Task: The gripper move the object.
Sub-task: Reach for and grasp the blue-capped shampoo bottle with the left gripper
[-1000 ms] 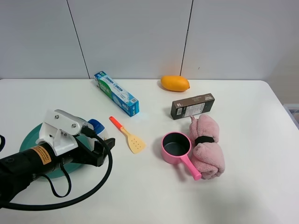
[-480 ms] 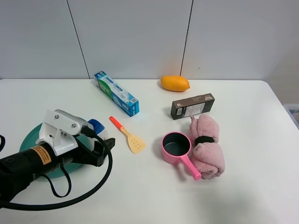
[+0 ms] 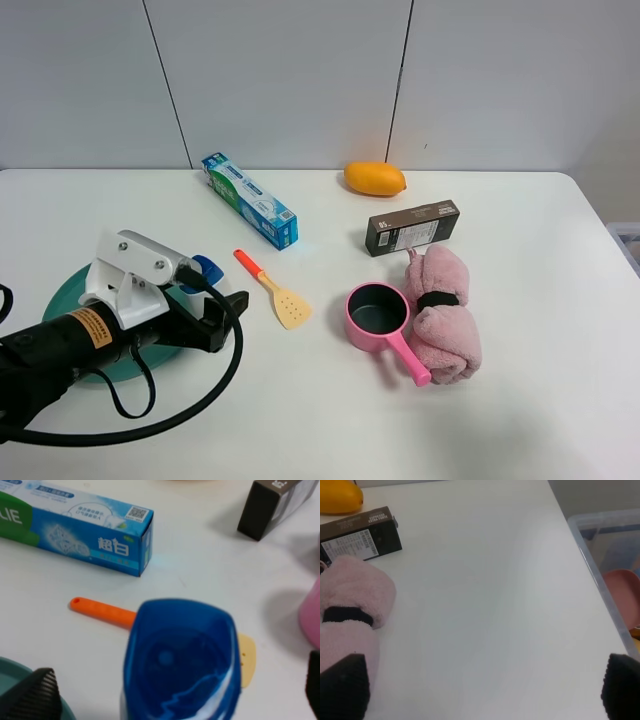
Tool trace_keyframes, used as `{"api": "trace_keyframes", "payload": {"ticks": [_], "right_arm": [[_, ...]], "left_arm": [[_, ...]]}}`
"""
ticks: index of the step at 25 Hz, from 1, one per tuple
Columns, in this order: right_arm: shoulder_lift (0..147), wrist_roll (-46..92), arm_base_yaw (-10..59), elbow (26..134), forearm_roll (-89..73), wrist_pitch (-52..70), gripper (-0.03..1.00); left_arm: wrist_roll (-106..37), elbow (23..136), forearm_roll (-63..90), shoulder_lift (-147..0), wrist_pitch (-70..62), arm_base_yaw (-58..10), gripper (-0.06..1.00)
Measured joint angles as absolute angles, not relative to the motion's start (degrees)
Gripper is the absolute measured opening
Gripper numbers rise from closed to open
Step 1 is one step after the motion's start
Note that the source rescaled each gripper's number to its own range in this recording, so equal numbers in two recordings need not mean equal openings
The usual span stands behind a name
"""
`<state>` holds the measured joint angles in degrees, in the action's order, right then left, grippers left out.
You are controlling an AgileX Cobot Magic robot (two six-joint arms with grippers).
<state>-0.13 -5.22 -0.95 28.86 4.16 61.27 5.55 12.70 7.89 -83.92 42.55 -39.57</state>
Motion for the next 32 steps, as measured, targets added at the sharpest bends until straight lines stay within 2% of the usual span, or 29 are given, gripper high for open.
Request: {"api": "trace_keyframes", "payload": {"ticks": [32], "right_arm": [[-0.1, -5.2, -0.9, 28.9, 4.2, 61.3, 1.00]], "left_arm": [[8.0, 12.7, 7.9, -83.9, 39.9, -39.6, 1.00]]}}
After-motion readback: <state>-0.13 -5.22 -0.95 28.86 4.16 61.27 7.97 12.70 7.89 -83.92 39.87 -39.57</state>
